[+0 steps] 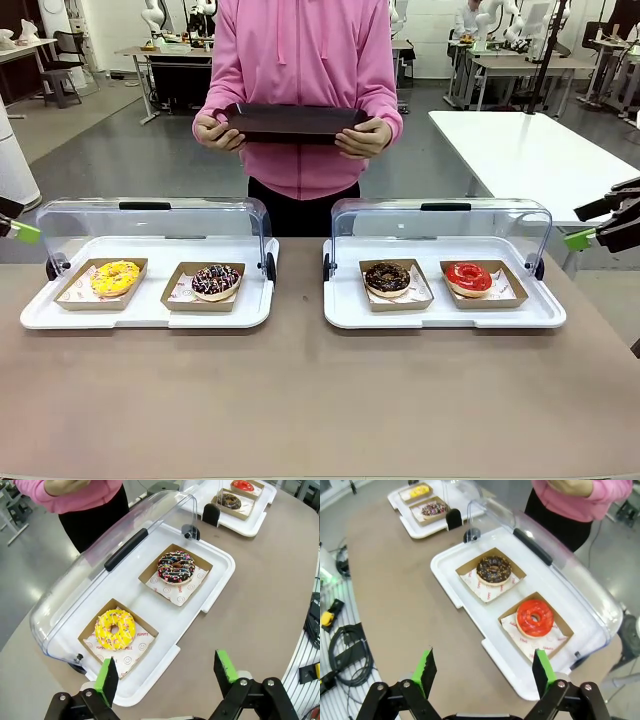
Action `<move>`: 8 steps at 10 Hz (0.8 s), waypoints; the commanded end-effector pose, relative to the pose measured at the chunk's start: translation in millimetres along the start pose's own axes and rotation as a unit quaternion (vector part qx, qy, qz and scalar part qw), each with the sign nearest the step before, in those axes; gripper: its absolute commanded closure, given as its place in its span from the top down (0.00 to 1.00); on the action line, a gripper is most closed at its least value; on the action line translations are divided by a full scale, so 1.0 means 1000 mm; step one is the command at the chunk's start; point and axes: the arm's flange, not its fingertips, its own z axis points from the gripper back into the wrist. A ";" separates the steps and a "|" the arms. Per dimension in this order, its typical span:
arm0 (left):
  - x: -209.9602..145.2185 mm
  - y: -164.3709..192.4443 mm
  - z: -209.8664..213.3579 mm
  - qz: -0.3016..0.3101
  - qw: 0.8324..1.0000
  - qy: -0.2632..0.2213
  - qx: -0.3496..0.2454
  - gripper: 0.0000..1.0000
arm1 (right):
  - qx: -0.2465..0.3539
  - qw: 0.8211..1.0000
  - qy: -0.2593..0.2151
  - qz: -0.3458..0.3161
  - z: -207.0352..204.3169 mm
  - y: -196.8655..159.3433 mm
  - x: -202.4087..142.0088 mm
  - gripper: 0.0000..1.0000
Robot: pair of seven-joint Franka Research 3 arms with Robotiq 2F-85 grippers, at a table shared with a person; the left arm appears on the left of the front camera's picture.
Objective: Provide the desired donut to the person.
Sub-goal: Pick up and lift the Paper togo box containing the Donut pointed at by the person.
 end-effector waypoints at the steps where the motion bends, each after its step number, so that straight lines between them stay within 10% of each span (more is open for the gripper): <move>1: -0.052 -0.057 -0.025 -0.002 1.000 -0.008 0.002 1.00 | 0.015 1.000 -0.024 0.014 -0.008 -0.001 -0.001 1.00; 8: -0.047 -0.052 -0.013 -0.012 0.999 -0.048 0.006 1.00 | 0.019 0.995 -0.086 0.037 -0.007 0.001 0.008 1.00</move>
